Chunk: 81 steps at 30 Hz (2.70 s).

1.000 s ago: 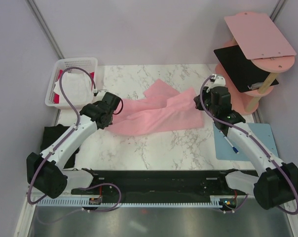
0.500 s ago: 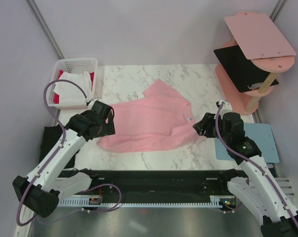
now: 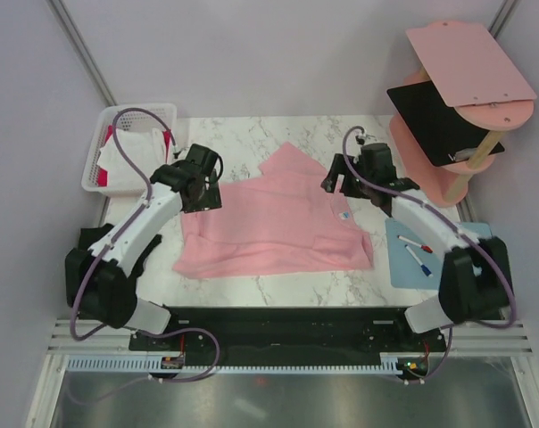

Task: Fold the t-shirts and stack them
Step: Flatten out the tshirt

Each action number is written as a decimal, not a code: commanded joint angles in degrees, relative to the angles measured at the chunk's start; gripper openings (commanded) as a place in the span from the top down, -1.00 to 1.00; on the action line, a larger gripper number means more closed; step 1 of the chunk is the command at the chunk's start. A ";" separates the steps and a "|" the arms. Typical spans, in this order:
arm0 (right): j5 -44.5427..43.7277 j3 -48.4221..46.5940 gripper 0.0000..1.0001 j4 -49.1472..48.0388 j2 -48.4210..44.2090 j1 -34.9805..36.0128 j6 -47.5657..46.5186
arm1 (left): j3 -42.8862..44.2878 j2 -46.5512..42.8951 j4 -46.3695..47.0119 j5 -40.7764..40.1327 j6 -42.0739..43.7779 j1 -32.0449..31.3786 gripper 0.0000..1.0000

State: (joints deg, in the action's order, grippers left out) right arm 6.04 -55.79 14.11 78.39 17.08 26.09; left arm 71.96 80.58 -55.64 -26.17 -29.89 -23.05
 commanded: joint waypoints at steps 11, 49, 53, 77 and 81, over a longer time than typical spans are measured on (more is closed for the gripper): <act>4.32 -45.89 -0.72 -1.54 45.08 0.06 -5.34 | 12.93 27.60 7.73 -1.34 3.52 7.23 -0.82; 0.20 -62.41 -0.74 -10.94 66.27 2.43 -8.86 | 14.61 32.98 7.91 -0.02 4.58 9.60 -0.75; 0.29 -64.70 -0.74 -12.34 68.12 2.60 -8.42 | 13.91 32.72 8.09 -0.46 4.75 9.60 -0.75; -20.01 -77.37 1.00 15.87 74.90 12.10 -20.20 | 15.49 31.66 7.21 -0.72 4.75 9.60 -0.77; -21.51 -70.71 1.00 12.27 70.51 11.83 -19.32 | 15.92 33.41 7.38 -0.28 4.67 9.60 -0.76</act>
State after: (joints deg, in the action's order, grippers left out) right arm -11.05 -132.31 20.75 151.24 30.11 6.98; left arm 85.54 113.62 -48.73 -25.54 -26.50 -13.58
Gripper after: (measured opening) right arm 0.011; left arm 0.882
